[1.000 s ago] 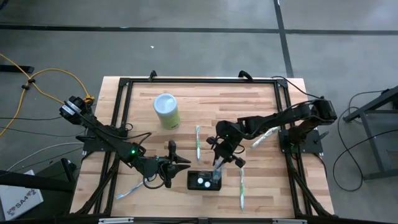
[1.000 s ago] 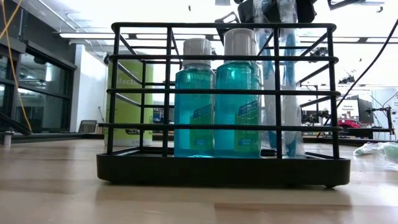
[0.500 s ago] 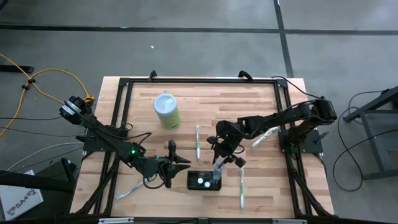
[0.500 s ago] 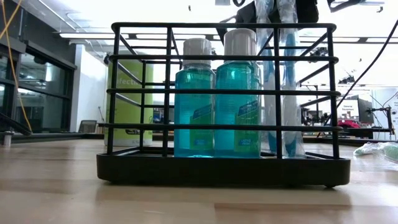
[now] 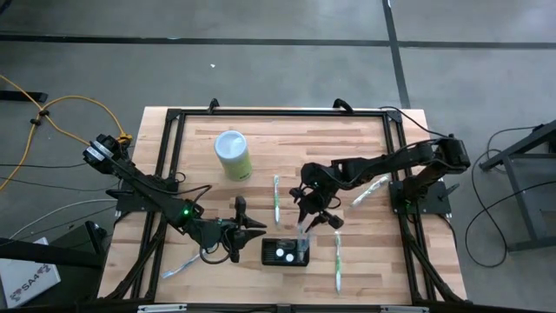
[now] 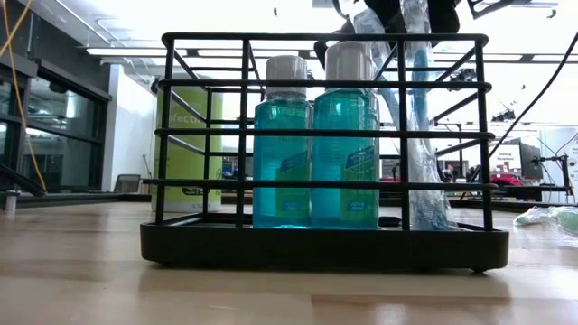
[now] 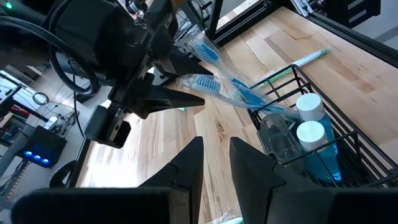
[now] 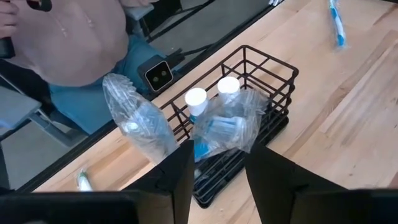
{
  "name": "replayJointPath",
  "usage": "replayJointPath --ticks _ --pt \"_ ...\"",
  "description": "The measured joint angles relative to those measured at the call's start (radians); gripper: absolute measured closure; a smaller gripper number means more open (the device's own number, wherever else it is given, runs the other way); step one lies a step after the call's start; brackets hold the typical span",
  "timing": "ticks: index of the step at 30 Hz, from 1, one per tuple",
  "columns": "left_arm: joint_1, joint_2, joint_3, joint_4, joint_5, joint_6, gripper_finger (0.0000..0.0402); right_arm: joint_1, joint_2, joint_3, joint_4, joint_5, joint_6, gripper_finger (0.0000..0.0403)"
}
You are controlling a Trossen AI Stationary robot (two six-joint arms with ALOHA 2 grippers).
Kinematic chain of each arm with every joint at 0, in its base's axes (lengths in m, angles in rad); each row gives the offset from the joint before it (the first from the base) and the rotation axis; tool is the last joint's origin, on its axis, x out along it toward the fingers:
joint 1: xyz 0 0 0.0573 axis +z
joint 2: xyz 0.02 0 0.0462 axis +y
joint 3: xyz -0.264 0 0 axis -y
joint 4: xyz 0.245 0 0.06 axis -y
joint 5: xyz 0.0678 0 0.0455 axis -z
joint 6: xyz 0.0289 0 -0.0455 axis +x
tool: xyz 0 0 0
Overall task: Pick & Place toothbrushing station
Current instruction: Put the top blue toothbrush into the mesh organizer, then put the blue toothbrush into the mesh organizer
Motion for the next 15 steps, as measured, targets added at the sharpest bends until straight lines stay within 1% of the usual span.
replayJointPath --ticks 5,7,11,13,15 --pt "0.0 0.0 0.0 0.0 0.0 0.0 0.0329 0.0 0.0 0.0 -0.005 0.017 0.0 0.0272" --pt "0.0 0.0 0.0 0.0 0.0 0.0 0.0329 0.0 -0.006 0.0 -0.016 0.07 0.0 0.0272" --pt "-0.001 0.0 0.0 -0.001 0.001 0.0 0.0329 0.0 -0.013 0.0 -0.034 0.216 -0.003 0.0272" --pt "-0.001 0.0 0.0 0.0 0.007 -0.001 0.0329 -0.009 -0.018 -0.002 -0.052 0.252 -0.004 0.0272" --pt "-0.001 0.0 0.0 -0.001 0.018 -0.001 0.0329 -0.02 -0.024 -0.001 -0.051 0.265 -0.002 0.0272"
